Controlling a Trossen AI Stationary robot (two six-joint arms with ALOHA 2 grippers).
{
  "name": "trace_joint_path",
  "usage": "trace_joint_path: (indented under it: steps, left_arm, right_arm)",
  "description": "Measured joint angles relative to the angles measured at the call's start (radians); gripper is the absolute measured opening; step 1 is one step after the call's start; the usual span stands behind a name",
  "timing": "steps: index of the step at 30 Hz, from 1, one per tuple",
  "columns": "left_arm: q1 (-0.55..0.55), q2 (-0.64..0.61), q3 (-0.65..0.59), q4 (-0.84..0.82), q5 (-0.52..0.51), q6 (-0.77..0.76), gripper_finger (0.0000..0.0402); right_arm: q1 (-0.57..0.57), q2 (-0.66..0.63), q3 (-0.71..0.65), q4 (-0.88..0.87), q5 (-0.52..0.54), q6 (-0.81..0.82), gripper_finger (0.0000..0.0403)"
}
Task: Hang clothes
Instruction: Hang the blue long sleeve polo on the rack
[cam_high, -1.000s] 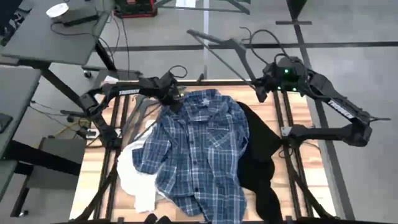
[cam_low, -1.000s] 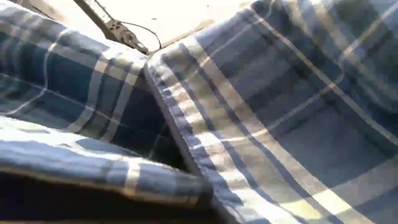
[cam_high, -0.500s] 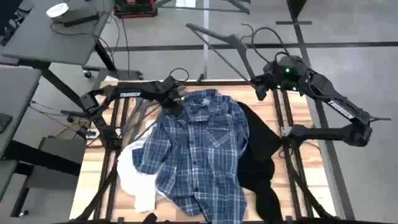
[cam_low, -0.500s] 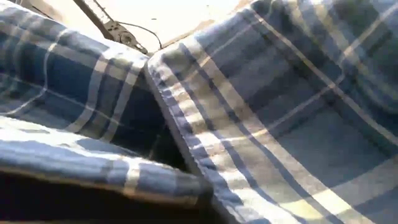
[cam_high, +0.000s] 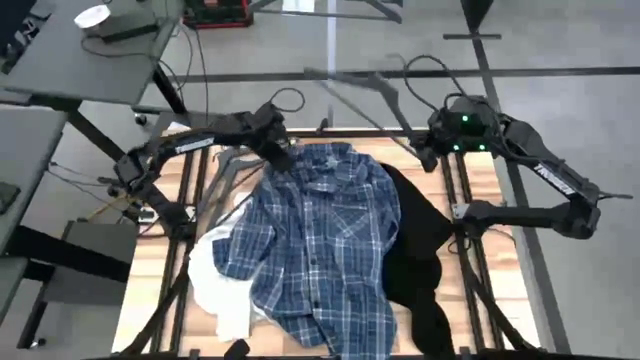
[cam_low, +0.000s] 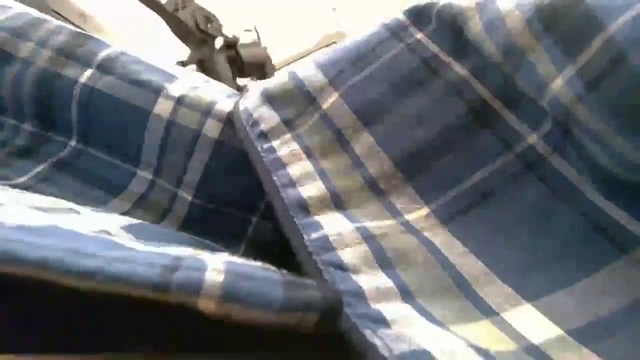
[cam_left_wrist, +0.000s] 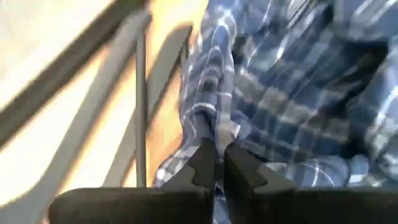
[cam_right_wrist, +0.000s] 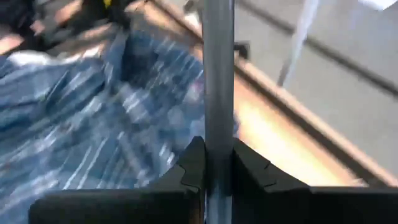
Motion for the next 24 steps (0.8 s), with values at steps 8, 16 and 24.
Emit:
trace_joint_path:
  steps: [8,16,24]
  left_arm:
    - [0.001,-0.002,0.09,-0.043,-0.002,0.022,0.0]
    - [0.014,-0.001,0.09,-0.05,-0.007,0.017,0.0]
    - [0.009,-0.013,0.092,0.044,0.084,-0.057,0.0]
  right_arm:
    - [0.025,0.031,0.0,-0.138,-0.13,-0.022,0.0031]
    - [0.079,0.001,-0.001,-0.233,-0.17,0.013,0.0031]
    - [0.097,0.045,-0.128,-0.044,-0.17,0.038,0.0031]
